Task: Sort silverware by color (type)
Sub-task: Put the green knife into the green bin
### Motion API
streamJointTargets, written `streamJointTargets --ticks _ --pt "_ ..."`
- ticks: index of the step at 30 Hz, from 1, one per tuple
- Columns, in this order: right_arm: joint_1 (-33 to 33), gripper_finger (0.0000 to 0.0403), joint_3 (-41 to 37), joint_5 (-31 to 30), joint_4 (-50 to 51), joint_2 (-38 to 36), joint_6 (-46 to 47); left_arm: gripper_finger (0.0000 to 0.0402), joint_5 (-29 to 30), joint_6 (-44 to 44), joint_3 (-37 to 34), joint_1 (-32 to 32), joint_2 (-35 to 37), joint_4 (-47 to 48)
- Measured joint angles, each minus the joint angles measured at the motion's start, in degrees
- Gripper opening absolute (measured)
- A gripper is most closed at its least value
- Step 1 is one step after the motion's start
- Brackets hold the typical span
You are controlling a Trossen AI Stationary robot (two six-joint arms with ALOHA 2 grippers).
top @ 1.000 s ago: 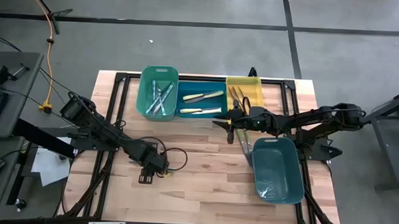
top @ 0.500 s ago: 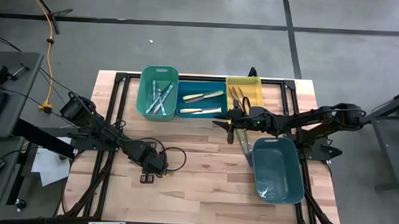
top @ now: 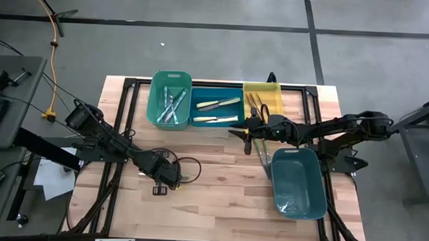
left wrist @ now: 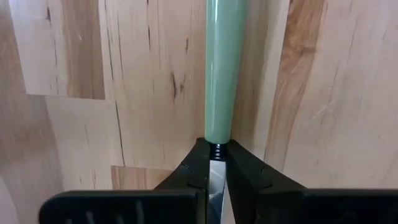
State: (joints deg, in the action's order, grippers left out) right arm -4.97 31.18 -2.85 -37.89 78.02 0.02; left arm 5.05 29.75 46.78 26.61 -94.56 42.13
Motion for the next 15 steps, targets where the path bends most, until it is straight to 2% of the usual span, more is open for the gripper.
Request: streamJointTargets --ticks 15 --pt "0.0 0.0094 0.0 0.0 0.0 0.0 0.0 0.0004 -0.9 0.1 -0.5 -2.4 8.7 1.8"
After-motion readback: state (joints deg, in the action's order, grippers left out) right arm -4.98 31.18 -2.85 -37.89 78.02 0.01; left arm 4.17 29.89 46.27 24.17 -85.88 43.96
